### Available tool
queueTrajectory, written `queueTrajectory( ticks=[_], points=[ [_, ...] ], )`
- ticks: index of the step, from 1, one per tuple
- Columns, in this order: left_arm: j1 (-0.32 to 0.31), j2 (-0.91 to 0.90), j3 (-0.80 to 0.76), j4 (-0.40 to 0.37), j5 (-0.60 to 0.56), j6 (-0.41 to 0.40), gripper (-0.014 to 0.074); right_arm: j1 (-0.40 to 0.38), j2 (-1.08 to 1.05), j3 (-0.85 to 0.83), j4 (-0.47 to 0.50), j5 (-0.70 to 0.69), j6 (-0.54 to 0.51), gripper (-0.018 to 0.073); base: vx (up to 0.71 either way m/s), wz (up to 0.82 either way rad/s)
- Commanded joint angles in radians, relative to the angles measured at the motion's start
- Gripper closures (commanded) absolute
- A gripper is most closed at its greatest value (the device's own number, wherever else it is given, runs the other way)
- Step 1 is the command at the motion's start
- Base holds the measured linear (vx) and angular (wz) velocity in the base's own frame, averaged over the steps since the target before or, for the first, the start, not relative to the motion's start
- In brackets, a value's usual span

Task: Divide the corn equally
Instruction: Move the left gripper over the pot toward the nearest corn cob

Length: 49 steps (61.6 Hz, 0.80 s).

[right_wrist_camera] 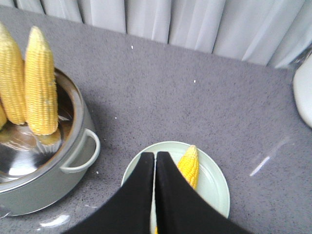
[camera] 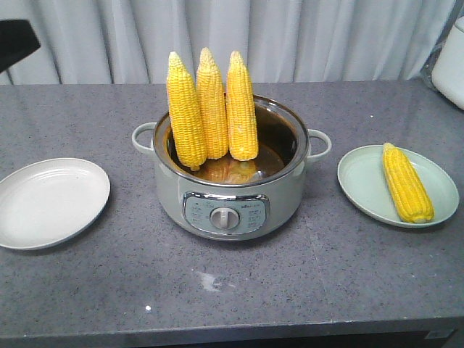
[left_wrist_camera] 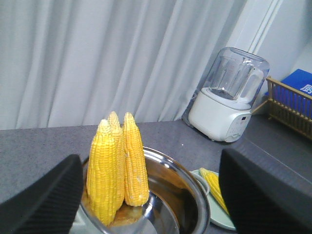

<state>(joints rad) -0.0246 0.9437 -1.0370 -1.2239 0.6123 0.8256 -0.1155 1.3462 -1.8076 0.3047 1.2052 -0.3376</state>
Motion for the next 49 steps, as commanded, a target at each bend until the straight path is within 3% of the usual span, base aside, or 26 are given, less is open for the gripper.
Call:
queueTrajectory(
  ticks=[1, 21, 35, 49],
  points=[
    [0.001, 0.136, -0.153, -0.048, 0.018, 0.014, 0.0074, -0.003, -0.061, -0.027, 0.014, -0.034, -0.009, 0.0568, 0.00, 0.00],
    [-0.011, 0.636, -0.672, -0.048, 0.311, 0.003, 0.0080, -0.003, -0.079, -0.024, 0.013, -0.024, -0.009, 0.0568, 0.00, 0.00],
    [-0.041, 0.825, -0.854, -0.049, 0.318, -0.050, 0.0080, -0.003, -0.074, -0.024, 0.013, -0.032, -0.009, 0.0568, 0.00, 0.00],
    [-0.102, 0.904, -0.876, -0.055, 0.235, -0.046, 0.0073, -0.003, -0.056, -0.024, 0.013, -0.030, -0.011, 0.0568, 0.00, 0.00]
  ],
)
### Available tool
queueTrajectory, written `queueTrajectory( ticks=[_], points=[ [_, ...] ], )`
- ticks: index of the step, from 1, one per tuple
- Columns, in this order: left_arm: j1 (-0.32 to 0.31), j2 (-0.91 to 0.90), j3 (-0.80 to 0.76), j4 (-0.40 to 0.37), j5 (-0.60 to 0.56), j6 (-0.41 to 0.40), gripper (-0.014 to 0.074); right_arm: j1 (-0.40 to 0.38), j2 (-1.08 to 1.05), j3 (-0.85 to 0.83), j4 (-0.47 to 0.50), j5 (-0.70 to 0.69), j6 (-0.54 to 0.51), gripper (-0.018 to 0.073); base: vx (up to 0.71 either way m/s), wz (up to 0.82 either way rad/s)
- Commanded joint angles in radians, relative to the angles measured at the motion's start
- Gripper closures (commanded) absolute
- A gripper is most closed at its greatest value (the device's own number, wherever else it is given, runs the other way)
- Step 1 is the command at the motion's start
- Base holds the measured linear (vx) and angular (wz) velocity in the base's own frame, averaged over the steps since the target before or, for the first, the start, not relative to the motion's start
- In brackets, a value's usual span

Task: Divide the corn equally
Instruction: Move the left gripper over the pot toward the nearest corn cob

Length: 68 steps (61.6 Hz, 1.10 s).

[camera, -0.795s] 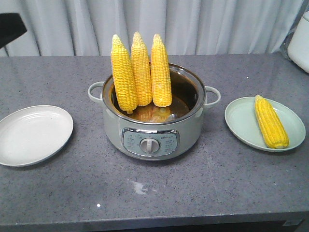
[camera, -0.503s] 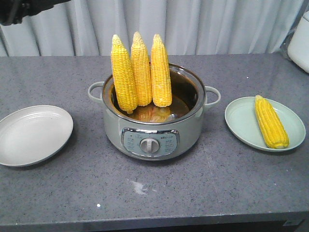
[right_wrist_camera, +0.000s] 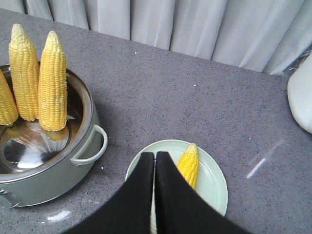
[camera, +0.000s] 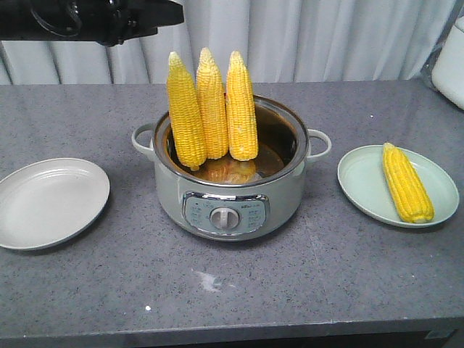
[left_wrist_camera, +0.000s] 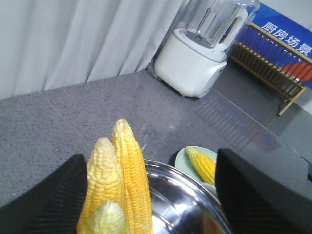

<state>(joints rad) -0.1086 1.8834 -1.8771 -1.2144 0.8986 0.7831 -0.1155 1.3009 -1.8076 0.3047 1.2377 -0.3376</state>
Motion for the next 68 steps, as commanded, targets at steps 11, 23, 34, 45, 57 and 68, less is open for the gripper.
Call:
queueTrajectory(
  ticks=[11, 23, 34, 45, 57, 68],
  points=[
    [-0.027, -0.024, -0.034, -0.040, -0.094, 0.004, 0.0072, -0.003, -0.004, -0.024, 0.013, -0.063, -0.011, 0.0568, 0.00, 0.00],
    [-0.028, -0.024, -0.034, 0.005, -0.109, 0.004, 0.0072, -0.003, -0.004, -0.024, 0.013, -0.064, -0.010, 0.0568, 0.00, 0.00],
    [-0.045, -0.017, -0.034, 0.036, -0.112, 0.004, 0.0072, -0.003, -0.004, -0.024, 0.013, -0.059, -0.010, 0.0568, 0.00, 0.00],
    [-0.059, 0.014, -0.034, 0.041, -0.086, 0.003, 0.0072, -0.003, -0.004, -0.024, 0.013, -0.056, -0.010, 0.0568, 0.00, 0.00],
    [-0.059, 0.027, -0.034, 0.050, -0.073, 0.003, 0.0072, -0.003, -0.004, -0.024, 0.013, -0.057, -0.010, 0.0568, 0.00, 0.00],
    [-0.074, 0.045, -0.034, 0.108, -0.063, 0.002, 0.0072, -0.003, -0.004, -0.024, 0.014, -0.057, -0.009, 0.0568, 0.00, 0.00]
  ],
)
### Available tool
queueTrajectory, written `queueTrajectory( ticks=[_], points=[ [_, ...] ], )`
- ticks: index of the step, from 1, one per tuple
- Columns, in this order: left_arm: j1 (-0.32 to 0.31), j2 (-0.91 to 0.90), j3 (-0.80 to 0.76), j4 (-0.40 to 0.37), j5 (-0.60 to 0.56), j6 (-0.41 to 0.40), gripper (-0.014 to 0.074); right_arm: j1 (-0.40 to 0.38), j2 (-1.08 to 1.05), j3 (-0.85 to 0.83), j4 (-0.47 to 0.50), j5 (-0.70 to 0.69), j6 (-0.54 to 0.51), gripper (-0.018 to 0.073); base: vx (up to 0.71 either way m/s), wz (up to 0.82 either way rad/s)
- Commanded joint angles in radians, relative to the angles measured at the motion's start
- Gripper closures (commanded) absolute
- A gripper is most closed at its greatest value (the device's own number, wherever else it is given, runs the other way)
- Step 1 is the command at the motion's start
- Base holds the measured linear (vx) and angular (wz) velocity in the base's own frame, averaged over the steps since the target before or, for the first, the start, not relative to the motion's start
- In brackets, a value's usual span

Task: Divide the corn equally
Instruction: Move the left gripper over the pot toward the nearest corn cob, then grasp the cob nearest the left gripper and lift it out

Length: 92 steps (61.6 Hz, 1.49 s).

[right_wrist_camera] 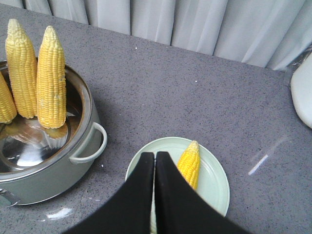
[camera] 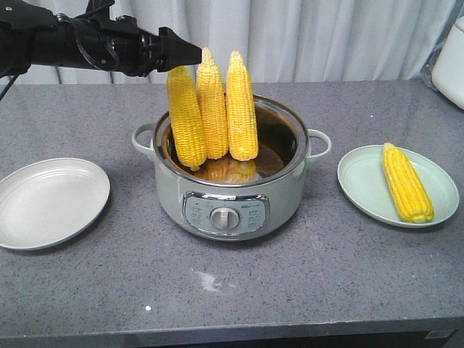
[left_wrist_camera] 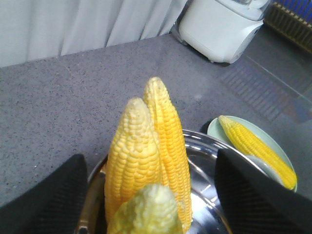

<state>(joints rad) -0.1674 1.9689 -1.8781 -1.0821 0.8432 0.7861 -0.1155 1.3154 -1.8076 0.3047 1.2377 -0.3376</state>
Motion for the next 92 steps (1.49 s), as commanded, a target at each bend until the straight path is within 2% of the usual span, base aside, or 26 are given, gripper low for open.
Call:
queueTrajectory(
  ticks=[1, 17, 25, 35, 49, 65, 79, 86, 92],
  points=[
    [-0.016, -0.039, -0.033, -0.020, -0.004, -0.001, 0.0072, -0.003, -0.018, -0.024, 0.014, -0.057, -0.009, 0.0568, 0.00, 0.00],
    [-0.017, -0.027, -0.033, 0.003, 0.029, -0.001, 0.0080, -0.003, -0.018, -0.024, 0.013, -0.057, -0.009, 0.0568, 0.00, 0.00],
    [-0.017, -0.027, -0.033, 0.018, 0.039, -0.004, 0.0141, -0.003, -0.018, -0.024, 0.013, -0.057, -0.009, 0.0568, 0.00, 0.00],
    [-0.017, -0.028, -0.033, 0.077, 0.060, -0.010, 0.0315, -0.003, -0.018, -0.024, 0.013, -0.057, -0.009, 0.0568, 0.00, 0.00],
    [-0.016, -0.039, -0.034, 0.080, 0.078, -0.010, 0.0604, -0.003, -0.018, -0.024, 0.013, -0.057, -0.004, 0.0568, 0.00, 0.00],
    [-0.015, -0.126, -0.034, 0.080, 0.078, -0.007, 0.0605, -0.003, -0.018, -0.024, 0.014, -0.055, 0.012, 0.0568, 0.00, 0.00],
    [0.014, -0.305, -0.034, 0.093, 0.115, -0.007, 0.0605, -0.003, -0.018, -0.024, 0.014, -0.038, 0.018, 0.0568, 0.00, 0.00],
    [0.028, -0.424, -0.034, 0.193, 0.148, -0.009, 0.0605, -0.003, -0.018, -0.024, 0.014, -0.025, 0.018, 0.0568, 0.00, 0.00],
    [0.028, -0.518, -0.033, 0.352, 0.185, -0.031, 0.0605, -0.003, -0.018, -0.024, 0.017, -0.023, 0.018, 0.0568, 0.00, 0.00]
  ],
)
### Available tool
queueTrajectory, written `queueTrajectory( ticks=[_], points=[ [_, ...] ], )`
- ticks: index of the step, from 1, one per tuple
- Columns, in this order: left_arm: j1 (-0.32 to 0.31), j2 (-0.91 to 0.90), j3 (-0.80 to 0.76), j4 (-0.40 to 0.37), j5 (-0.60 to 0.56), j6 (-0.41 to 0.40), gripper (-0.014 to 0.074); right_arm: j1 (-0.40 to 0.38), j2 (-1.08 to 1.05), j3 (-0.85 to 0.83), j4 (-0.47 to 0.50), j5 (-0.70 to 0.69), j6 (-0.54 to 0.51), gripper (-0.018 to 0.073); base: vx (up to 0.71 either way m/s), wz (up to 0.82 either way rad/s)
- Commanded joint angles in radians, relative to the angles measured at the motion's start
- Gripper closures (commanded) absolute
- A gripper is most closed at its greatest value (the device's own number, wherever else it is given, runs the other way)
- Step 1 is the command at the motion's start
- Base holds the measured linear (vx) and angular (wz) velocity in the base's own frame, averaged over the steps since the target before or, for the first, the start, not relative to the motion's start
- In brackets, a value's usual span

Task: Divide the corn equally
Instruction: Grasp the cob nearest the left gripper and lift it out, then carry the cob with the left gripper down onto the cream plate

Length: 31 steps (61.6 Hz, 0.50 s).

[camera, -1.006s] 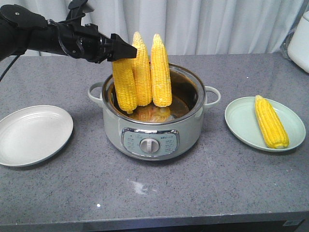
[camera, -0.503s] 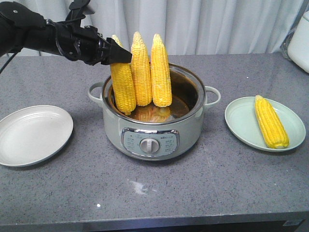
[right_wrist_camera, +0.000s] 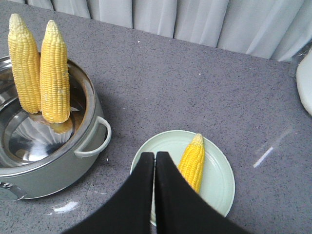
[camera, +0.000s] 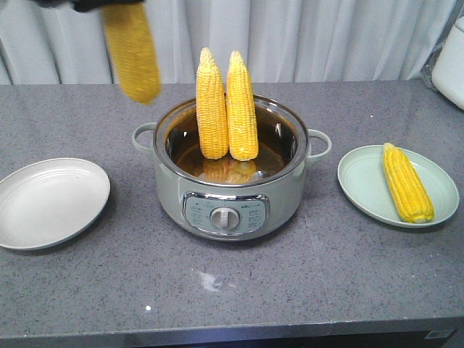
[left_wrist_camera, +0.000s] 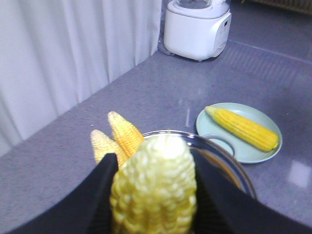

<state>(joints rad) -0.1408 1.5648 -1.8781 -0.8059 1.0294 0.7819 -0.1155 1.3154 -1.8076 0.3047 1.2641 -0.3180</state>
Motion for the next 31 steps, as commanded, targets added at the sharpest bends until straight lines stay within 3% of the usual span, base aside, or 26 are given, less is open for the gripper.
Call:
queueTrajectory(
  ticks=[1, 8, 23, 31],
  points=[
    [0.001, -0.125, -0.033, 0.108, 0.009, -0.040, 0.0605, -0.003, -0.018, -0.024, 0.017, -0.049, -0.002, 0.0568, 0.00, 0.00],
    [0.001, -0.207, -0.033, 0.294, 0.073, -0.140, 0.0605, -0.003, -0.018, -0.024, 0.020, -0.049, -0.002, 0.0568, 0.00, 0.00],
    [0.001, -0.240, -0.022, 0.775, 0.177, -0.405, 0.0605, -0.003, -0.018, -0.024, 0.022, -0.049, -0.002, 0.0568, 0.00, 0.00],
    [0.001, -0.223, 0.055, 0.938, 0.150, -0.537, 0.0604, -0.003, -0.018, -0.024, 0.027, -0.049, -0.002, 0.0568, 0.00, 0.00]
  ],
)
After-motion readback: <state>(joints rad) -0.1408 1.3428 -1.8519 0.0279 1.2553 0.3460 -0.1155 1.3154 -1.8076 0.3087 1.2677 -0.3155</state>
